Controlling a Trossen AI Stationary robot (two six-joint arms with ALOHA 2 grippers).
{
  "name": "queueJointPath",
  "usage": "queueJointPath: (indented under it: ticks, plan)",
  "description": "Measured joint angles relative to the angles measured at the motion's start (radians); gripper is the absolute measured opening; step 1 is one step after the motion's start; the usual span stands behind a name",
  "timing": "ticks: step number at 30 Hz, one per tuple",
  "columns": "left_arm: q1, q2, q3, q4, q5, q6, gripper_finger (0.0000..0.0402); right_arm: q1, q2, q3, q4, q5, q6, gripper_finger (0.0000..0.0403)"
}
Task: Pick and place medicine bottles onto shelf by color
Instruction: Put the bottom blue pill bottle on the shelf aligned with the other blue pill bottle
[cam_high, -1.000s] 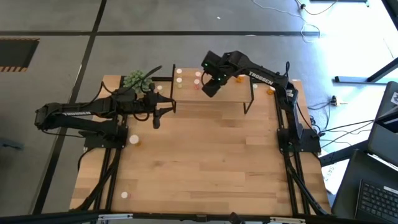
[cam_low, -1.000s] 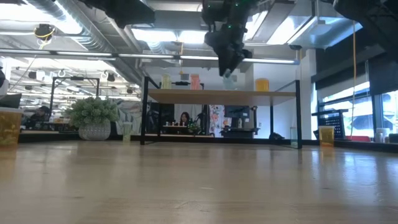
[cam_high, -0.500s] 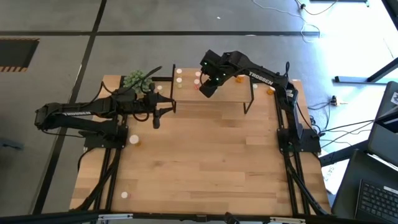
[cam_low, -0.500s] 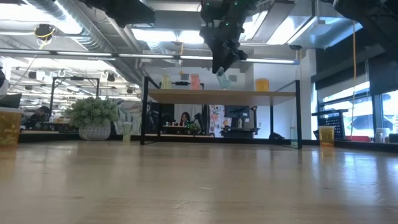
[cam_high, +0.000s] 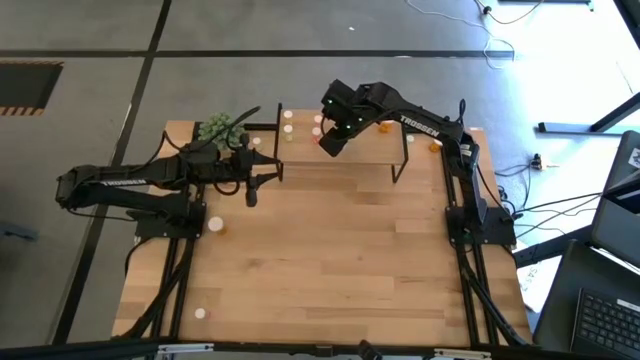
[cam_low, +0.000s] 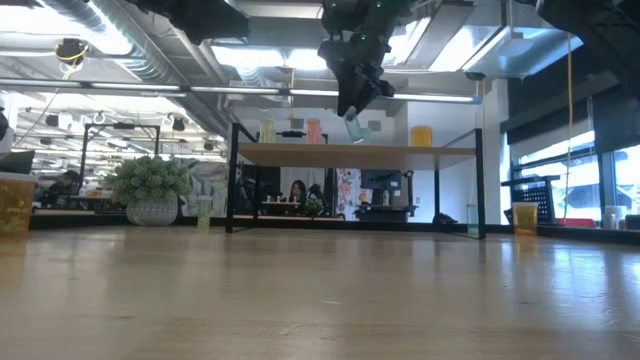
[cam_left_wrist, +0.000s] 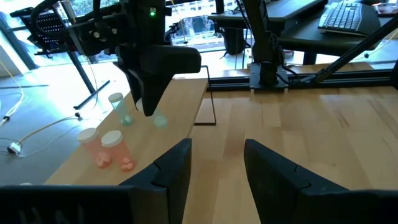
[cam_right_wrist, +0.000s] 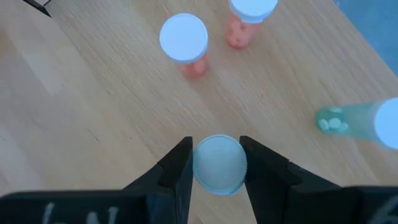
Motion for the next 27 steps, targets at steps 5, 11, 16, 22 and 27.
queueJointPath:
  ticks: [5,11,16,22,27]
  plan:
    - [0.000,0.000,0.000,0.000,0.000,0.000,0.0142,0.000,0.000,0.000,0.002,-0.001,-0.039,0.0123]
    - [0.000,0.000,0.000,0.000,0.000,0.024,0.0142,0.000,0.000,0.000,0.001,-0.009,-0.066,0.0124]
    - [0.000,0.000,0.000,0.000,0.000,0.024,0.0142,0.003,0.000,0.000,-0.017,-0.080,-0.138,0.0116]
    - [0.000,0.000,0.000,0.000,0.000,0.023,0.0142,0.005,0.000,0.000,-0.059,-0.111,-0.166,0.0123]
    - [0.000,0.000,0.000,0.000,0.000,0.022,0.0142,0.004,0.000,0.000,-0.054,-0.015,-0.171,0.0123]
